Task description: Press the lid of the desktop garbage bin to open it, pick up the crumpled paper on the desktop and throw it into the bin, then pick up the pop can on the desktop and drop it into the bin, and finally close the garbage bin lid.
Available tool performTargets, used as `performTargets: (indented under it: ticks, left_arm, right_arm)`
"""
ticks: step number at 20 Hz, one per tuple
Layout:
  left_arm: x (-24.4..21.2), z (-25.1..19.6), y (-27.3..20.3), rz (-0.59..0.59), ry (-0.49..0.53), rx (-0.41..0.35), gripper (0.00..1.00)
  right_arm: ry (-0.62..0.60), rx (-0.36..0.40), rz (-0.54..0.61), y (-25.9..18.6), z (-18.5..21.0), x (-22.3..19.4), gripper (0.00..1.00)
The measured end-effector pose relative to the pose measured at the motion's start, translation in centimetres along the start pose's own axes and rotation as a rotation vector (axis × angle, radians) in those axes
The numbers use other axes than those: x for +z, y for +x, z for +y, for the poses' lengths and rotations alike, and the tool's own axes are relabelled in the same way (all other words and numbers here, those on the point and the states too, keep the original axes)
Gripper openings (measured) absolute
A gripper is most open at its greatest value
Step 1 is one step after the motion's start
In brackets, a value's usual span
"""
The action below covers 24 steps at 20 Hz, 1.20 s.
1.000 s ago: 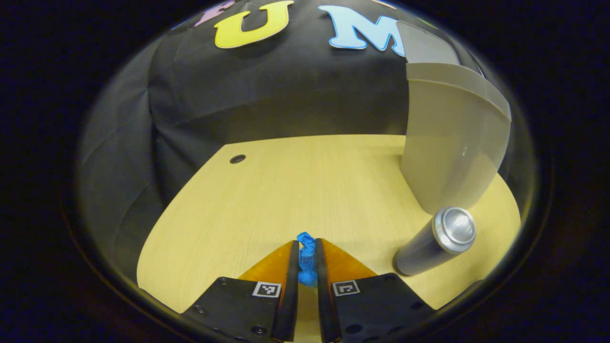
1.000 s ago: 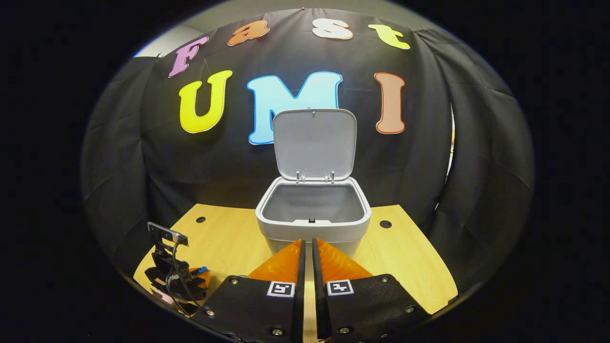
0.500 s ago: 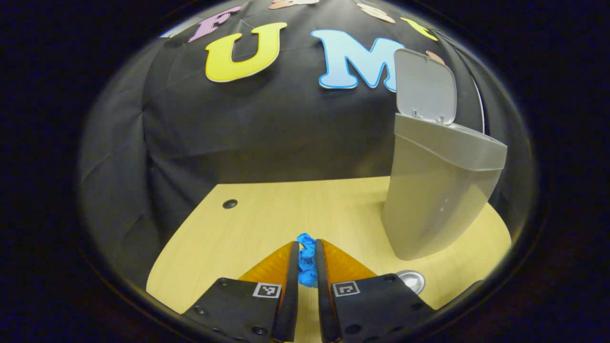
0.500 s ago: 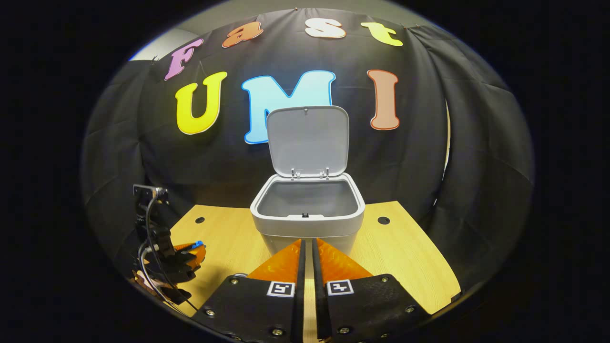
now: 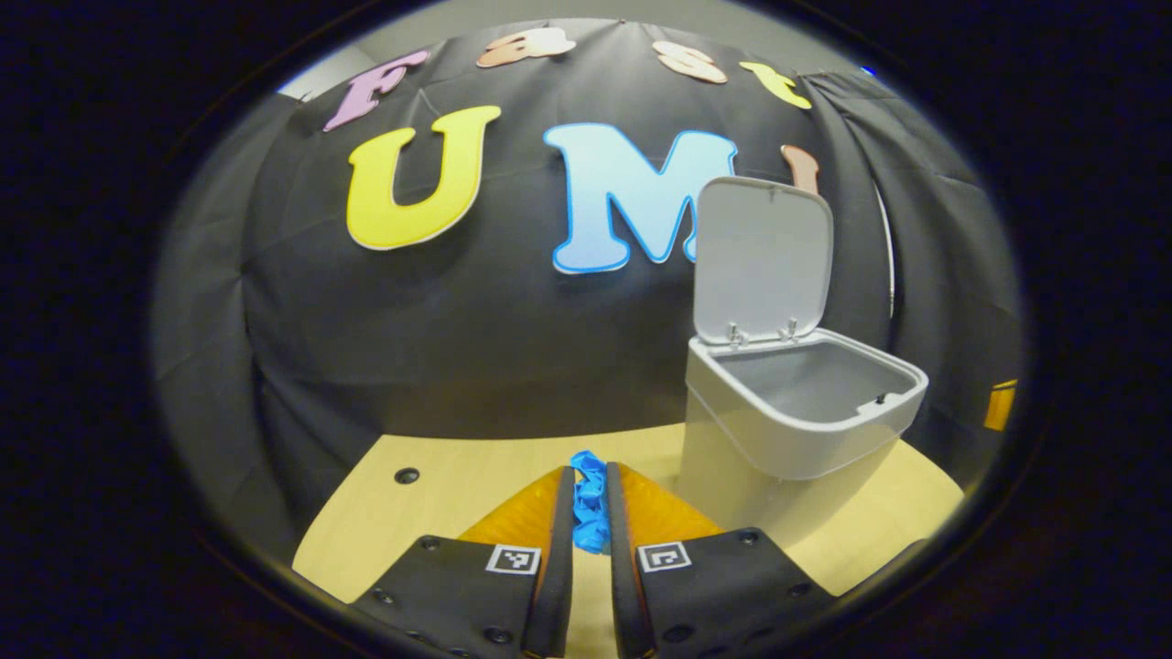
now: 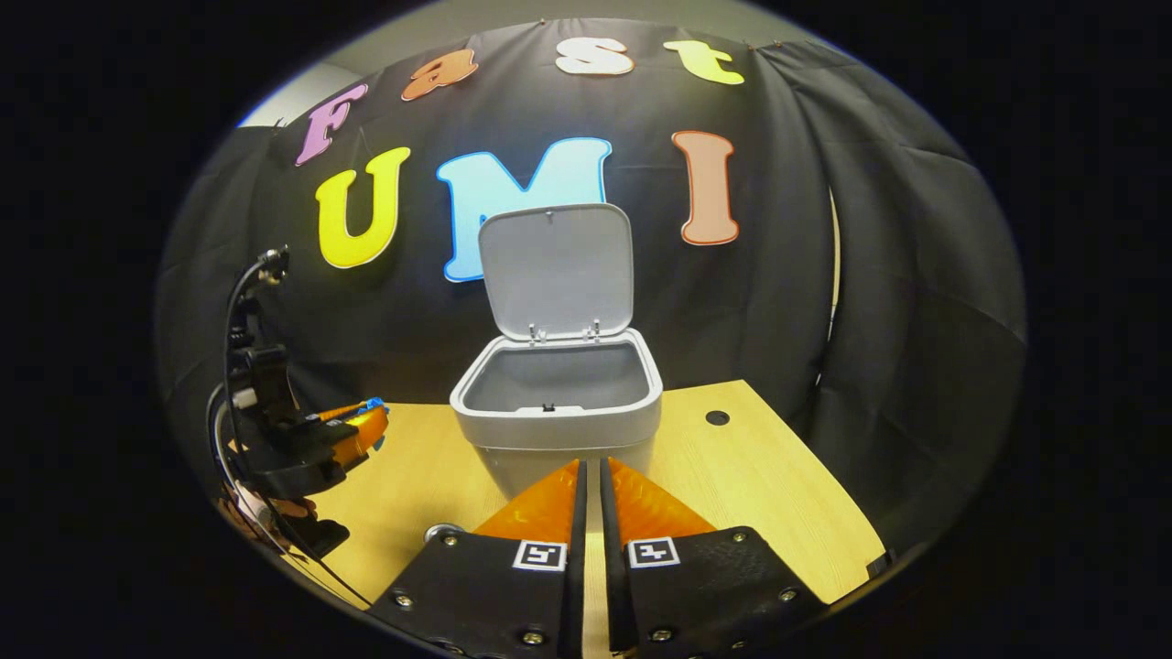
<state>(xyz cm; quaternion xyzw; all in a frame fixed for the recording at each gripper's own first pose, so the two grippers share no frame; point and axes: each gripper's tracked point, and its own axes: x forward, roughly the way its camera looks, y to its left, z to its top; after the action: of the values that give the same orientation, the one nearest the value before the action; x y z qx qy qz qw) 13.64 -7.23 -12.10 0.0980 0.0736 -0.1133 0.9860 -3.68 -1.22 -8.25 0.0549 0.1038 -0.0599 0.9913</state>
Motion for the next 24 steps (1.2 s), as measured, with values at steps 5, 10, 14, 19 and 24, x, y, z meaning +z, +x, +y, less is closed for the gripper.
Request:
performTargets:
  ticks: [5,10,14,19,24]
  left_arm:
    - [3.7,-4.5,-0.1,-0.071,0.028,-0.079,0.24]
    - [5.9,-8.6,0.6,-0.112,0.030,-0.144,0.27]
    - [5.8,-11.8,1.9,-0.114,0.043,-0.192,0.22]
    - [6.4,-14.7,2.9,-0.136,0.077,-0.234,0.24]
    - [6.4,-15.8,3.3,-0.145,0.075,-0.259,0.34]
  right_arm:
    - [0.026,-0.041,0.015,-0.7,-2.1,-1.0,0.10]
    - [0.046,-0.108,0.012,-2.2,-5.3,-1.6,0.10]
    - [0.083,-0.172,0.015,-3.5,-8.1,-2.3,0.10]
    - [0.120,-0.235,0.024,-4.7,-10.6,-3.0,0.10]
    - [0.138,-0.239,0.039,-4.6,-11.0,-3.6,0.10]
